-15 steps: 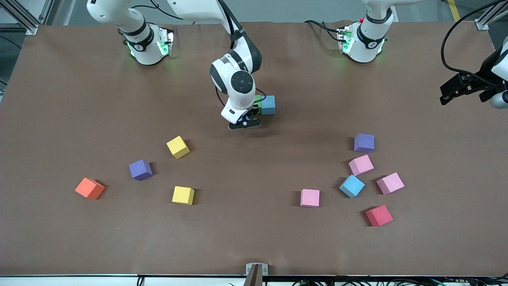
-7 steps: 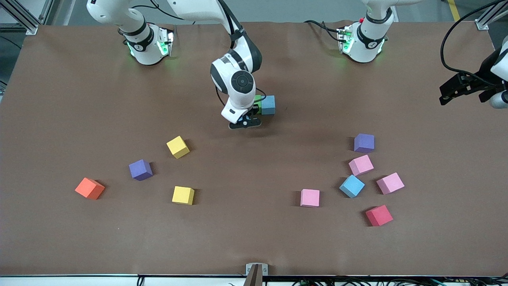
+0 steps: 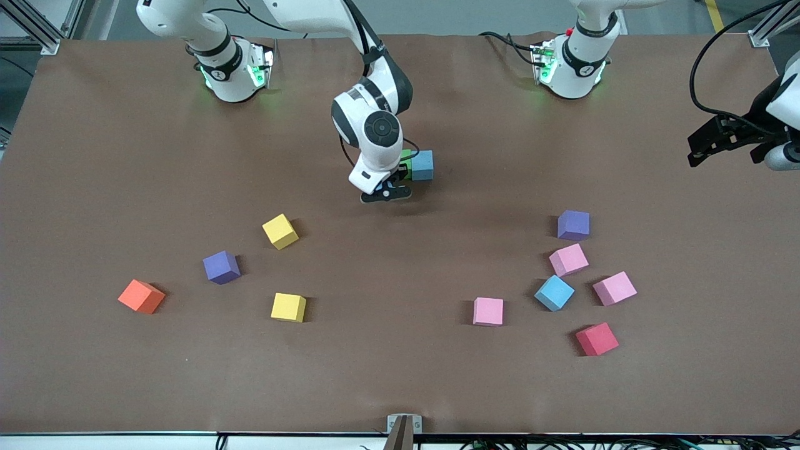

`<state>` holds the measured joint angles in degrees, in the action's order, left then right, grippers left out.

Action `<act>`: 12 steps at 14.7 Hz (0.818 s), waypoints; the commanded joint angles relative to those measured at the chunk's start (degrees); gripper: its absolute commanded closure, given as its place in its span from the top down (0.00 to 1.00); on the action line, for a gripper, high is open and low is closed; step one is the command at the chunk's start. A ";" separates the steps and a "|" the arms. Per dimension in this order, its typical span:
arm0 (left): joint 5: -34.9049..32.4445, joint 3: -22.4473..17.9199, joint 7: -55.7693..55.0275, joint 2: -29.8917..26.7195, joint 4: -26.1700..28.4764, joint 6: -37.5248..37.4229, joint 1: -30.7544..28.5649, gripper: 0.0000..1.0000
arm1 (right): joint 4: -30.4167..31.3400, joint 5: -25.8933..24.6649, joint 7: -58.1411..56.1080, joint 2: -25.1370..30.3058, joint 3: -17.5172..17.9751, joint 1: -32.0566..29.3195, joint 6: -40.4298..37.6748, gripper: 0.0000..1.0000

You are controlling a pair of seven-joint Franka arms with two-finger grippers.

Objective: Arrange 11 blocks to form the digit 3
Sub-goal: 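Hold the blue cube against the cyan cube with the right gripper, then release the blue cube beside the row and lift the right gripper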

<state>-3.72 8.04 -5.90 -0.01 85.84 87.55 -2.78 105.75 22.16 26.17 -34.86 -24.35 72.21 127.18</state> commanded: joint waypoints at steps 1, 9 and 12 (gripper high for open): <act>0.74 0.22 1.07 -0.69 0.29 0.43 -0.03 1.00 | 2.53 -0.27 -0.24 1.64 0.18 0.82 0.08 0.28; 0.91 0.66 1.07 -0.52 0.29 1.48 -0.03 1.00 | 2.97 -0.36 -0.42 1.81 0.18 0.56 0.08 0.28; 0.91 0.66 0.98 -0.34 0.38 2.63 0.06 1.00 | 3.05 -0.36 -0.51 1.90 0.18 0.47 -0.35 0.28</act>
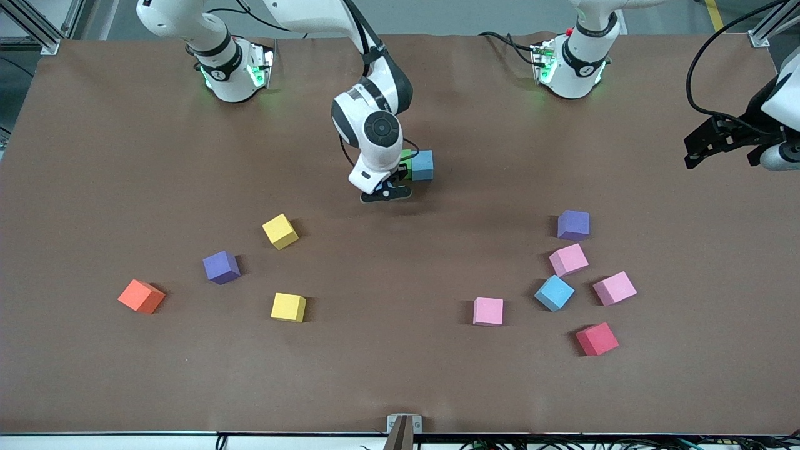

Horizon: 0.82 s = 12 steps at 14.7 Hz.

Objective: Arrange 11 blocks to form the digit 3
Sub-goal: 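Release the blue cube beside the row and lift the right gripper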

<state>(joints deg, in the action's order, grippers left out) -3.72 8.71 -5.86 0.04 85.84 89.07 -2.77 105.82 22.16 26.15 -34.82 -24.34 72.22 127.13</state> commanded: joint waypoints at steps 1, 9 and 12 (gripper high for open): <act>0.91 -0.01 0.94 -0.21 0.46 1.45 0.13 1.00 | 2.99 -0.36 -0.49 1.86 0.17 0.47 -0.48 0.28; 0.91 0.61 0.94 0.14 0.46 1.55 0.22 1.00 | 2.99 -0.36 -0.49 2.04 0.17 0.30 -0.39 0.28; 0.91 0.61 0.94 0.14 0.38 1.63 0.13 1.00 | 2.99 -0.36 -0.49 2.04 0.17 0.29 -0.48 0.28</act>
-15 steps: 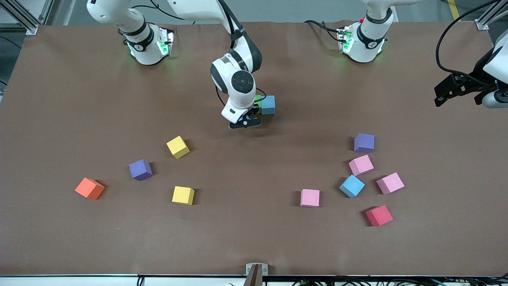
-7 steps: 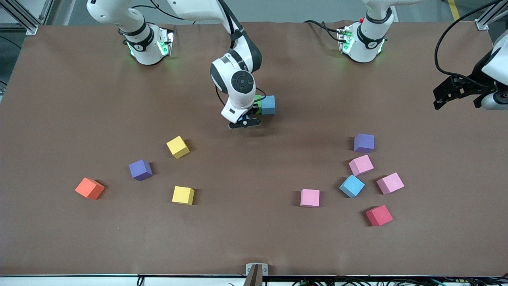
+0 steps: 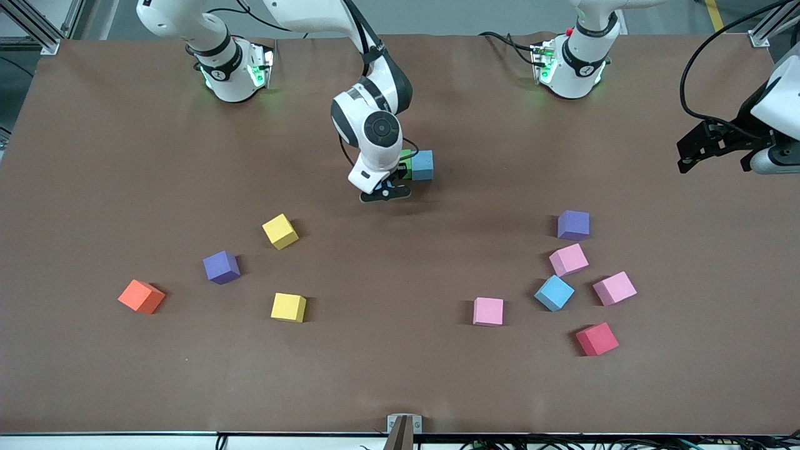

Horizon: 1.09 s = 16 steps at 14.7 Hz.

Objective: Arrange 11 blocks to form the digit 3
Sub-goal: 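Release the blue cube beside the row and lift the right gripper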

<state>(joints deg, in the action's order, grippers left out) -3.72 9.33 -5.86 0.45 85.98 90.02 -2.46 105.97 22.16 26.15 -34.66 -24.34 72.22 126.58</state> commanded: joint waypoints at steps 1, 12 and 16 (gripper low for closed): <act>0.91 -0.01 0.94 -0.18 0.24 1.03 -0.17 1.00 | 2.84 -0.36 -0.48 1.88 0.09 0.29 0.07 0.31; 0.82 -0.10 0.94 -0.10 0.15 1.47 -0.35 1.00 | -0.75 -0.19 1.54 2.05 -0.35 -0.67 -3.25 1.00; 0.82 -0.10 1.03 -0.10 0.15 2.09 -0.52 1.00 | -6.99 -0.19 2.76 2.58 -1.93 -1.29 -11.78 1.00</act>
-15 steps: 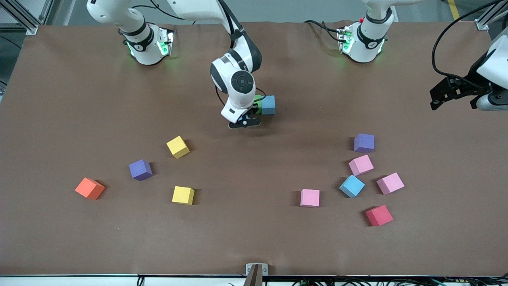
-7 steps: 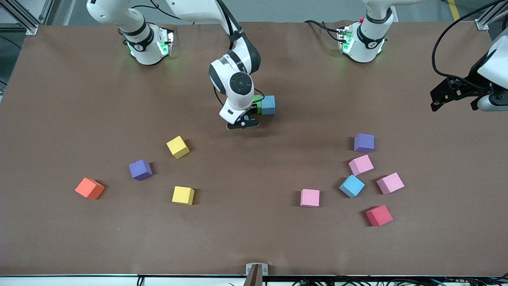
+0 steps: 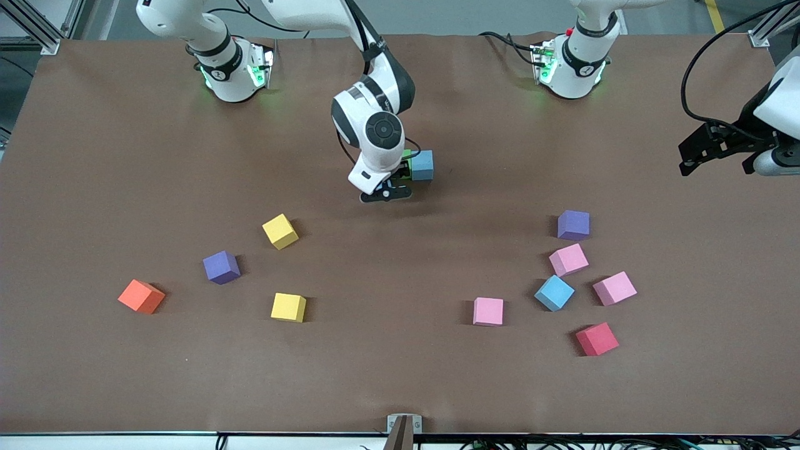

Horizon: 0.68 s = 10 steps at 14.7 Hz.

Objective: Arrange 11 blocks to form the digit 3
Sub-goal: 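Release the blue cube beside the row and lift the right gripper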

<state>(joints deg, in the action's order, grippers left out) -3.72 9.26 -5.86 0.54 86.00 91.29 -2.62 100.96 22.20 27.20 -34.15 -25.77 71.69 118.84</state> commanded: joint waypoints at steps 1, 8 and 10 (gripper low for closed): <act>0.82 -0.03 1.03 -0.28 0.13 0.82 -0.45 1.00 | -3.64 -0.22 2.15 2.33 -1.29 -0.76 -6.31 1.00; 0.91 -0.12 0.94 -0.54 0.13 1.35 -0.72 1.00 | -8.76 -0.75 1.81 4.00 -8.94 -8.21 -15.22 1.00; 0.91 -0.21 0.94 -0.46 0.13 1.35 -0.72 1.00 | -9.19 -1.10 1.72 3.91 -9.12 -13.83 -13.20 1.00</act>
<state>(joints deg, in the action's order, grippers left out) -3.72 9.12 -5.86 0.54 85.98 92.23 -3.02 92.02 21.90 28.64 -30.66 -35.72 63.13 104.70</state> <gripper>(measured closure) 0.000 0.000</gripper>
